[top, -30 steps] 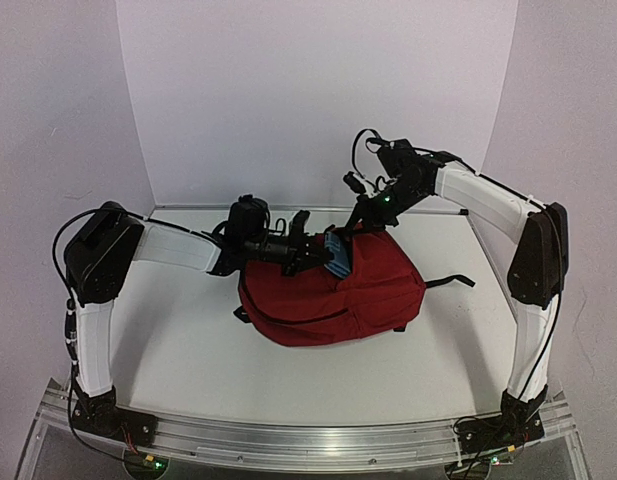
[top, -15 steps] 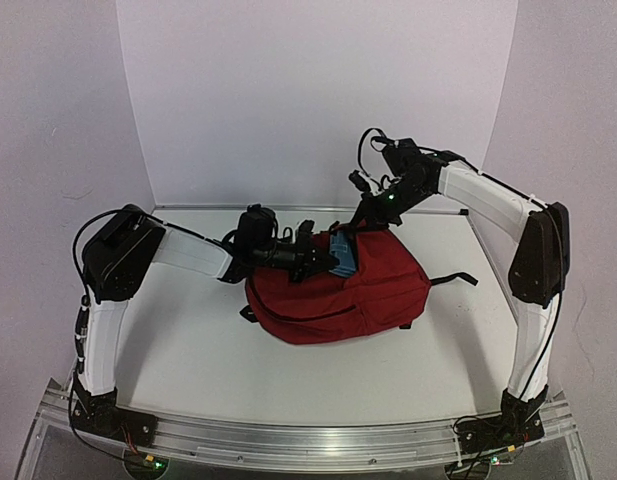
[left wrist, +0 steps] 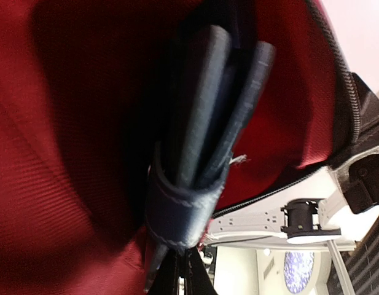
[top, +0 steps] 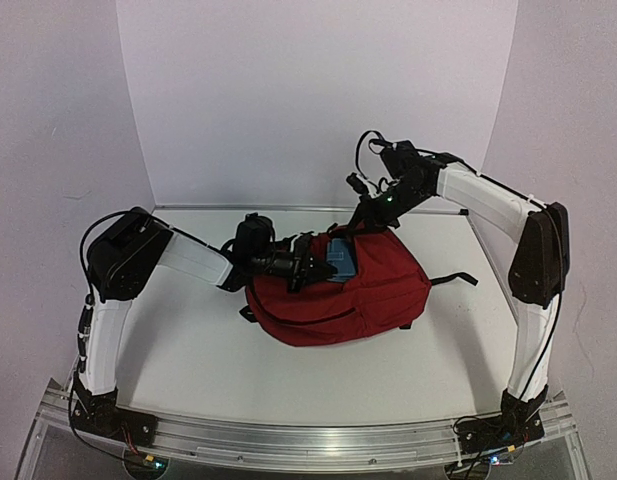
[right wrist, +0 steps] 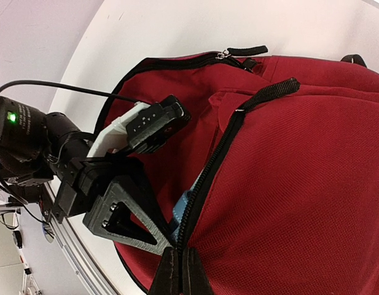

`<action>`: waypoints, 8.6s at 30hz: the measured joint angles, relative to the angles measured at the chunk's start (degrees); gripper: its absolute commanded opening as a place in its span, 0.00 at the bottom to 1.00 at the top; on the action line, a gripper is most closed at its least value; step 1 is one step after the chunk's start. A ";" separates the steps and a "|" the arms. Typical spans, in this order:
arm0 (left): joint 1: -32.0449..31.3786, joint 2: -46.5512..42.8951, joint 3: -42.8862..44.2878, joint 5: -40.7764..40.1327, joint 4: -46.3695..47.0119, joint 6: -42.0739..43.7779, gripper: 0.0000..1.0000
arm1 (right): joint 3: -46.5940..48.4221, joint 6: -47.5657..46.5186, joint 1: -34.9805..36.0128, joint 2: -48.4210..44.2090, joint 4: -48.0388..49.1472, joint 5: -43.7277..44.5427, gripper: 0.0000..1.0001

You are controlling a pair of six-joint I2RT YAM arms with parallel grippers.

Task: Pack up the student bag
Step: Place the personal item in the student bag.

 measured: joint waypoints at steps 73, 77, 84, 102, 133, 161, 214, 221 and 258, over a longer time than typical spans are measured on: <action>0.21 1.70 10.12 -1.58 -19.05 13.92 0.00 | -1.83 -0.91 1.55 -1.26 1.69 1.20 0.00; 0.21 1.70 10.31 0.00 -14.45 12.55 0.00 | -1.83 -0.91 1.55 -1.26 1.69 1.16 0.00; 0.11 3.98 18.67 2.84 -11.09 10.45 0.00 | -1.83 -0.91 1.58 -1.44 1.77 0.77 0.00; 0.13 11.08 25.75 5.44 -12.92 11.90 0.26 | -1.92 -0.49 1.31 -1.89 1.94 2.12 0.00; 0.33 -1.66 9.71 -11.26 -26.64 18.22 0.46 | -5.67 -3.97 4.21 -2.55 3.78 8.62 0.00; -0.55 -6.49 8.45 -11.98 -21.86 19.22 0.37 | -5.67 -4.04 3.84 -2.66 3.79 8.81 0.00; 0.16 4.39 3.19 -8.87 8.47 4.19 0.00 | -4.04 -3.25 3.77 -2.66 2.56 7.45 0.00; -0.04 4.39 0.79 -5.94 22.42 -2.41 0.00 | -2.80 -3.05 3.33 -2.66 1.54 6.09 0.00; -1.29 15.78 20.54 -3.68 11.42 0.80 0.03 | -1.38 -2.99 1.96 -2.64 -0.66 -1.34 0.00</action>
